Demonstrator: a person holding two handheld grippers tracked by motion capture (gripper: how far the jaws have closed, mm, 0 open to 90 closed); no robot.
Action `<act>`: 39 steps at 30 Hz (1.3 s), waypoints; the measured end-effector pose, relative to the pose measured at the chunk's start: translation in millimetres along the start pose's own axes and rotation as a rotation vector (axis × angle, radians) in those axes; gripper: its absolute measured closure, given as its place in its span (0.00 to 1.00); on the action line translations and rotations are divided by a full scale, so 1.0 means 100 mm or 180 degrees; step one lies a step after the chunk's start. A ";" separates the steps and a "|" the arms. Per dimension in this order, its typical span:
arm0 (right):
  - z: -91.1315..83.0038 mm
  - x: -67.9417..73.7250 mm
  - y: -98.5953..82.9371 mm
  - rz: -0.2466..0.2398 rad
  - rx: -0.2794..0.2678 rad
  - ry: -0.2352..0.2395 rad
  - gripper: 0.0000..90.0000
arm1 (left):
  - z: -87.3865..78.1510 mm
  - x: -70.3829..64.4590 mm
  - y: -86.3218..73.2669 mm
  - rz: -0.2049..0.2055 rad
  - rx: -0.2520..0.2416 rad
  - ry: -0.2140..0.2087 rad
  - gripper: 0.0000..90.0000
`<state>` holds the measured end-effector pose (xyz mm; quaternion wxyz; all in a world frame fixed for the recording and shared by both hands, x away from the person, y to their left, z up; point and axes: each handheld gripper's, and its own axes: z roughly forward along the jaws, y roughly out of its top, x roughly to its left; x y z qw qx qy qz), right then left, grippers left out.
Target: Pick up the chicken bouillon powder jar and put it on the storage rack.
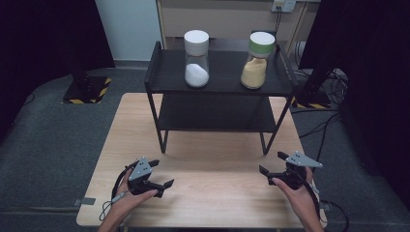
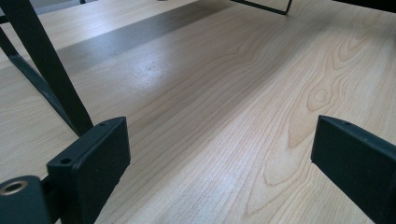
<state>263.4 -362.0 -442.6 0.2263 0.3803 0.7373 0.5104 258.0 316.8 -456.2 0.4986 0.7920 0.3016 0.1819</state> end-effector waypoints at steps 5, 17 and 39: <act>0.00 0.04 -0.06 -0.0006 -0.0015 -0.0021 0.02 | -0.01 0.00 0.00 -0.0012 -0.0008 0.0007 0.04; 0.03 0.09 -0.19 0.0026 -0.0054 -0.0010 0.02 | 0.00 -0.02 -0.01 -0.0016 -0.0001 0.0026 0.04; 0.03 0.12 -0.28 0.0144 -0.0076 -0.0037 0.02 | 0.01 -0.01 -0.02 -0.0029 -0.0012 0.0013 0.04</act>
